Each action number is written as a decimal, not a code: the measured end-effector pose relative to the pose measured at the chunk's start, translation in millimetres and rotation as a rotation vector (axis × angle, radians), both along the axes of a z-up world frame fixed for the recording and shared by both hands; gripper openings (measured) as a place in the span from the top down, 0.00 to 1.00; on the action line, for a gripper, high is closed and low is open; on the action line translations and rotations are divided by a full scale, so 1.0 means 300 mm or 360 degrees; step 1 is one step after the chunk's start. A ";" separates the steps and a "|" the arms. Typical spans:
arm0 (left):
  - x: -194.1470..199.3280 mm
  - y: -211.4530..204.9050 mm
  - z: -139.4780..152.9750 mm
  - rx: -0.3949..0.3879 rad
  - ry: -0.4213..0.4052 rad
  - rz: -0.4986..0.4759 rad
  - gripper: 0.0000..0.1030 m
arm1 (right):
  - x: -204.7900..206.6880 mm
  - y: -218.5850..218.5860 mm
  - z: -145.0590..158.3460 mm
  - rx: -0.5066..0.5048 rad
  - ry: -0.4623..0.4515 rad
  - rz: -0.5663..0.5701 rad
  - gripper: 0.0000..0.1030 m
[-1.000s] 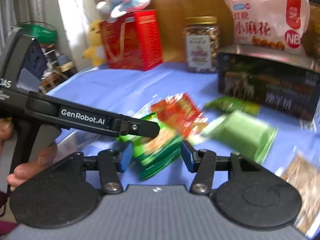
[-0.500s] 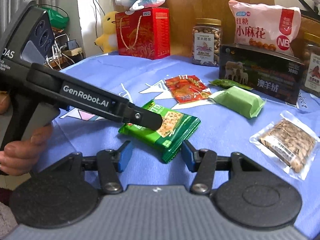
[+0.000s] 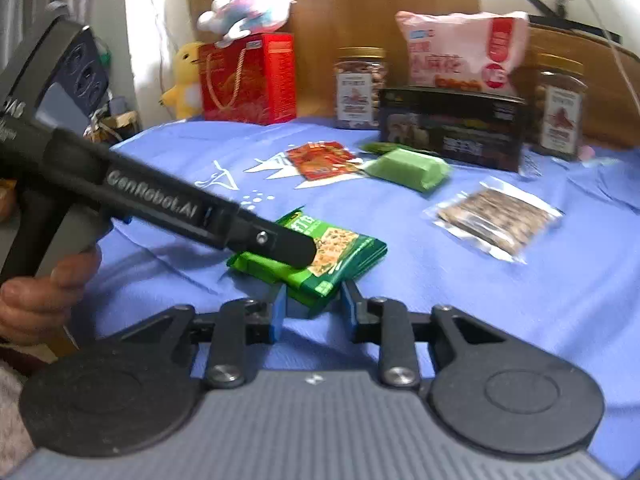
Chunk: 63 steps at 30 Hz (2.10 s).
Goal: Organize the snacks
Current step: 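Grasp the green cracker packet with the left tool, then carry the green cracker packet into the metal tin and release it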
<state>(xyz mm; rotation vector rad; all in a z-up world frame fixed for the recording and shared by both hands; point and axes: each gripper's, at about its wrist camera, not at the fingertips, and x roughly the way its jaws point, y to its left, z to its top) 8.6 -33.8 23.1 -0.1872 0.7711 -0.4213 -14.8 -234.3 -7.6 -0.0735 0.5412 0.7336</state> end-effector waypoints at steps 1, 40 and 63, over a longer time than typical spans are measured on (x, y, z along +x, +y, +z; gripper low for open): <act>-0.003 -0.012 0.000 0.0008 -0.0008 -0.0012 0.52 | -0.004 -0.009 -0.001 0.0010 0.0002 -0.0013 0.69; 0.880 -0.128 0.239 0.0242 -0.0362 0.0175 0.40 | 0.787 0.016 0.201 0.0030 -0.0409 -0.0408 0.67; 0.325 -0.139 0.007 0.0016 -0.0015 -0.0128 0.40 | 0.535 -0.278 0.007 0.0313 0.0336 -0.0573 0.64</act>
